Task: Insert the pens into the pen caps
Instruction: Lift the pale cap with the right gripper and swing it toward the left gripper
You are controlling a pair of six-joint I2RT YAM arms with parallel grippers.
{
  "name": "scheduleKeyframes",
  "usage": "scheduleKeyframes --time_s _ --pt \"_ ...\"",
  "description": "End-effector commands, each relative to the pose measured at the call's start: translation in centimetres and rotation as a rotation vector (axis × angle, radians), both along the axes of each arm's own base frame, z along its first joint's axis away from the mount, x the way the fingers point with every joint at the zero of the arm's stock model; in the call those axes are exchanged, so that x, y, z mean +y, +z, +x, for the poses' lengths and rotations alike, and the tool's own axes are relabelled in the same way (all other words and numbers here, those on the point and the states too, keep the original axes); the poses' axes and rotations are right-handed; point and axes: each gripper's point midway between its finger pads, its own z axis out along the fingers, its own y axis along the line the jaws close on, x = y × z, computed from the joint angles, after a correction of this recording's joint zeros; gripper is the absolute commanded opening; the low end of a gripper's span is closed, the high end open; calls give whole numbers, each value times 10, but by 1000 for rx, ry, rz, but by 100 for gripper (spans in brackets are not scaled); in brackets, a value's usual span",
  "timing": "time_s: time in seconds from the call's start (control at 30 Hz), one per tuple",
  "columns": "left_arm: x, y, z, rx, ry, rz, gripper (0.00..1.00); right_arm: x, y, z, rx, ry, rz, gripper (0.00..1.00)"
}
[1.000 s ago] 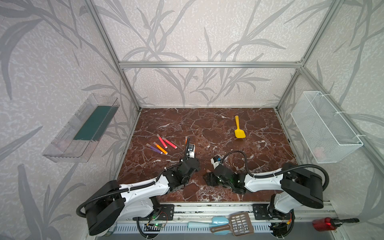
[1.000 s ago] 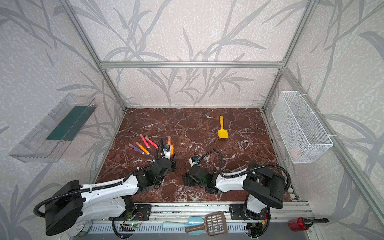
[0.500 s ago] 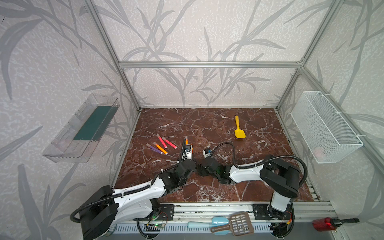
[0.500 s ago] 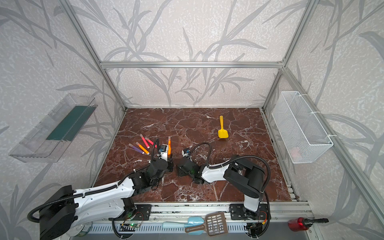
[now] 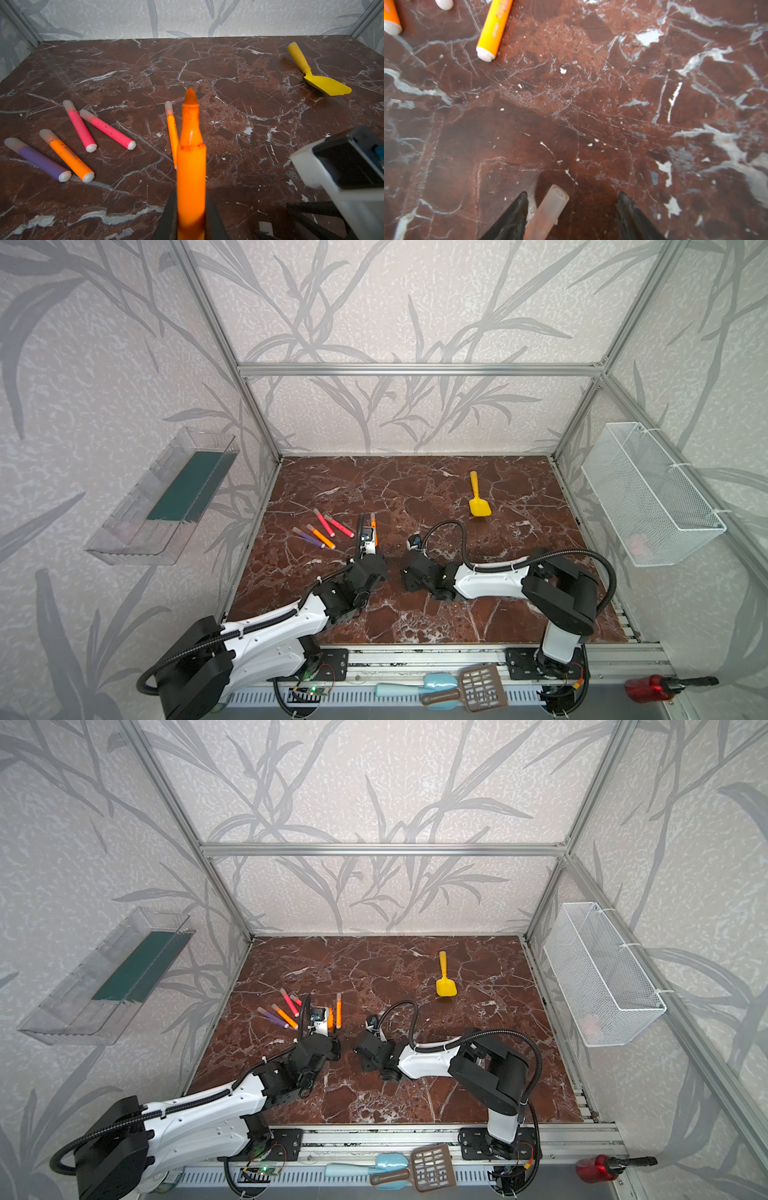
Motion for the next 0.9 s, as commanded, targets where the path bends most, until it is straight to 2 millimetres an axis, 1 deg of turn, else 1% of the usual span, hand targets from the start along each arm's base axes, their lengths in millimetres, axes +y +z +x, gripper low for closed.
scheduleKeyframes --time_s 0.0,0.1,0.3,0.53,0.63,0.77,0.8,0.87 --pt "12 -5 -1 12 54 -13 0 -1 -1 -5 19 21 -60 63" --pt "13 -4 -1 12 54 -22 0 3 -4 -9 30 30 -76 55" --pt "15 -4 -1 13 54 -31 0 4 -7 -15 38 31 -90 40" --pt "15 -6 -1 19 51 -33 0 0 -11 -17 37 18 -121 39" --pt "14 -6 0 19 48 -36 0 0 -12 -15 32 14 -136 39" --pt "14 -7 0 21 47 -39 0 3 -18 -13 39 16 -162 38" --pt "14 -6 -1 20 45 -40 0 3 -20 -13 44 17 -168 38" --pt "14 -7 -1 22 43 -42 0 4 -23 -13 53 20 -173 33"
